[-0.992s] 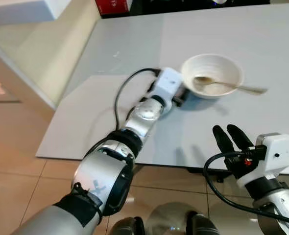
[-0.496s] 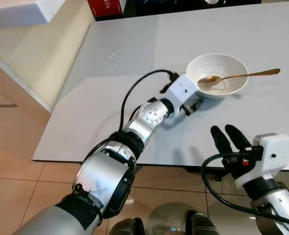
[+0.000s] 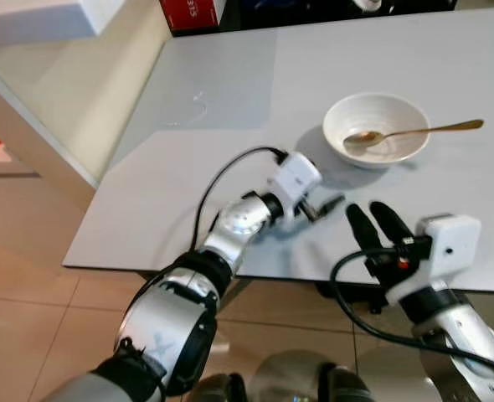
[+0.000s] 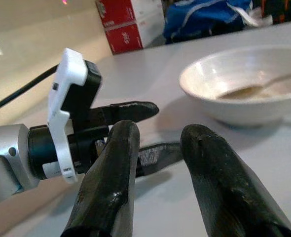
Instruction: Setting the table
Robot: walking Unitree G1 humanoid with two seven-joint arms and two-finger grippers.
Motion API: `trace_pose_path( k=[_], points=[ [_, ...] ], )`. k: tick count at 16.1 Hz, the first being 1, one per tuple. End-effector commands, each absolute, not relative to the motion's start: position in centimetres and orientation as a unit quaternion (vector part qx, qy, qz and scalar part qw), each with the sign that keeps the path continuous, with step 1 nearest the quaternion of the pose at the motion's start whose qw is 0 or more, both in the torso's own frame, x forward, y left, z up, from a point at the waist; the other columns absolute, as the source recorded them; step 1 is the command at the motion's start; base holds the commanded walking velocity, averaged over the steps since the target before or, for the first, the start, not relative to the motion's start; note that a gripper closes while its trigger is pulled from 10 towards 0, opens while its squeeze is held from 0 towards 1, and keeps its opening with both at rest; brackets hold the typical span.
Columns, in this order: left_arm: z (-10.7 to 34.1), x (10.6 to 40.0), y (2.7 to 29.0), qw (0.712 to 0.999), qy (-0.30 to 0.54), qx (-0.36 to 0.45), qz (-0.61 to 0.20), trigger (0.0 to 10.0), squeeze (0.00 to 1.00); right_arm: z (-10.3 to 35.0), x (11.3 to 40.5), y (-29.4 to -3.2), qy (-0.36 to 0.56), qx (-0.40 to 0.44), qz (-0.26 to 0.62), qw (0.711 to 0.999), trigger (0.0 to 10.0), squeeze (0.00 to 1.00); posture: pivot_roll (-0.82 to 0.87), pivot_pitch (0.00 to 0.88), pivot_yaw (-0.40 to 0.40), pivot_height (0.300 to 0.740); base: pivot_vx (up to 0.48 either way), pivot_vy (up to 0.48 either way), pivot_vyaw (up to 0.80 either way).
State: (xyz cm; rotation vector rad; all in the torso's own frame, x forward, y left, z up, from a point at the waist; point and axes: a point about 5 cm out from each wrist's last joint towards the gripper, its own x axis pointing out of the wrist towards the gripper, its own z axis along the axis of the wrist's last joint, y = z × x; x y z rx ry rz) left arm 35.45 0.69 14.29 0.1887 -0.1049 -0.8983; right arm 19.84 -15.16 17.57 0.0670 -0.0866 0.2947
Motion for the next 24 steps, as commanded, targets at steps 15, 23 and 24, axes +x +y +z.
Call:
trace_pose_path(
  k=[15, 23, 24],
  points=[
    [17.2, 31.0, 13.5, 0.954, -0.138, 0.128, -0.233, 10.0, 0.0, 18.8, 24.0, -11.2, -0.057, 0.057, 0.244, 0.966, 10.0, 0.0, -0.01, 0.063, 0.047, 0.74, 0.0, 0.0, 0.0],
    [18.6, 29.0, 15.5, 0.961, -0.102, 0.167, -0.195, 10.0, 0.0, 17.2, 35.4, -7.7, 0.006, 0.08, 0.197, 0.977, 10.0, 0.0, 0.06, 0.091, 0.016, 0.74, 0.0, 0.0, 0.0],
    [18.7, 28.8, 15.6, 0.962, -0.099, 0.168, -0.193, 10.0, 0.0, 17.1, 36.4, -7.6, 0.014, 0.087, 0.177, 0.98, 10.0, 0.0, 0.08, 0.094, 0.017, 0.74, 0.0, 0.0, 0.0]
  ],
)
